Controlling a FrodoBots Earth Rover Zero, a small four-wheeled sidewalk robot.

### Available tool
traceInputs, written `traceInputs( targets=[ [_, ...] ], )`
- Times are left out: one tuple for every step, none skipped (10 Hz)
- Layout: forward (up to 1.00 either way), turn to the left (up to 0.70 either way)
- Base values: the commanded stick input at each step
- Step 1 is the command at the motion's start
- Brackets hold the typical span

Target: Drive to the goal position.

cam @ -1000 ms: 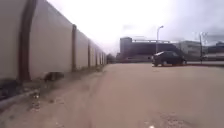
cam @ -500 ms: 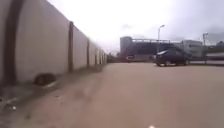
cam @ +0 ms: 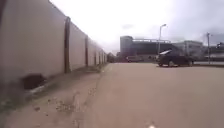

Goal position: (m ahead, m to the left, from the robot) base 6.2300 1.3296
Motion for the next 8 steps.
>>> traceInputs(
  targets=[
    [1.0,0.0],
    [1.0,0.0],
    [1.0,0.0],
    [1.0,0.0],
    [1.0,0.0],
    [1.0,0.0],
    [1.0,0.0],
    [1.0,0.0]
  ],
)
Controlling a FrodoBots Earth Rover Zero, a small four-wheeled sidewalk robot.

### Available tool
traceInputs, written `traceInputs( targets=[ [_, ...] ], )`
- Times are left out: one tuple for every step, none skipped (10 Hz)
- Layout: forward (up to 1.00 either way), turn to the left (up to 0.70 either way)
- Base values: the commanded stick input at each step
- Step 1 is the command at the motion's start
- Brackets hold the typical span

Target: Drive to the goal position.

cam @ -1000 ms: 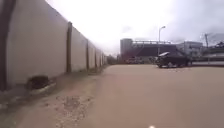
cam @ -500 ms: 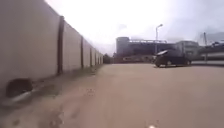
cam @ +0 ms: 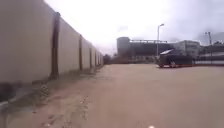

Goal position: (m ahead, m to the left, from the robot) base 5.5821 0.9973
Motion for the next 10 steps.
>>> traceInputs(
  targets=[
    [1.0,0.0],
    [1.0,0.0],
    [1.0,0.0],
    [1.0,0.0],
    [1.0,0.0],
    [1.0,0.0],
    [1.0,0.0],
    [1.0,0.0],
    [1.0,0.0],
    [1.0,0.0]
  ],
)
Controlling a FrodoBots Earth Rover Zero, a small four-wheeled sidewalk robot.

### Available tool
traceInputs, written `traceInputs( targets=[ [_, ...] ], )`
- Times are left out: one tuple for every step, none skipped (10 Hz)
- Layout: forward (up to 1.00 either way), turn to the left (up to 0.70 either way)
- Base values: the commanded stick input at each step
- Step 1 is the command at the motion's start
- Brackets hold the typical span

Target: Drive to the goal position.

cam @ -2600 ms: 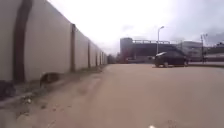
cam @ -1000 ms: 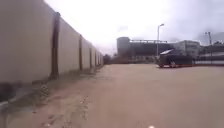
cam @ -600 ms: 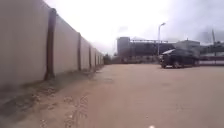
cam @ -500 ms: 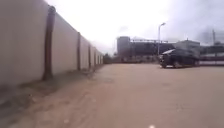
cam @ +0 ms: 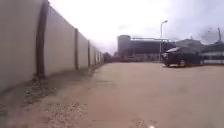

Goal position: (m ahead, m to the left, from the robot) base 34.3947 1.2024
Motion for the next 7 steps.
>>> traceInputs(
  targets=[
    [1.0,0.0],
    [1.0,0.0],
    [1.0,0.0],
    [1.0,0.0],
    [1.0,0.0],
    [1.0,0.0],
    [1.0,0.0]
  ],
)
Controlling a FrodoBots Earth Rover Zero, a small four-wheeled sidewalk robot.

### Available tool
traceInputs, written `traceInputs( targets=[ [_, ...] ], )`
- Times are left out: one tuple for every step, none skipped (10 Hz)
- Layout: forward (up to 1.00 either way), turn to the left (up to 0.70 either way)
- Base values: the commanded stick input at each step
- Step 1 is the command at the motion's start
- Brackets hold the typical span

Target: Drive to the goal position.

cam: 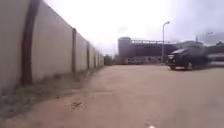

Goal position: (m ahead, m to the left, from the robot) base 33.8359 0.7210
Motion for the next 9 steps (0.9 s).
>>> traceInputs(
  targets=[
    [1.0,0.0],
    [1.0,0.0],
    [1.0,0.0],
    [1.0,0.0],
    [1.0,0.0],
    [1.0,0.0],
    [1.0,0.0],
    [1.0,0.0],
    [1.0,0.0]
  ],
)
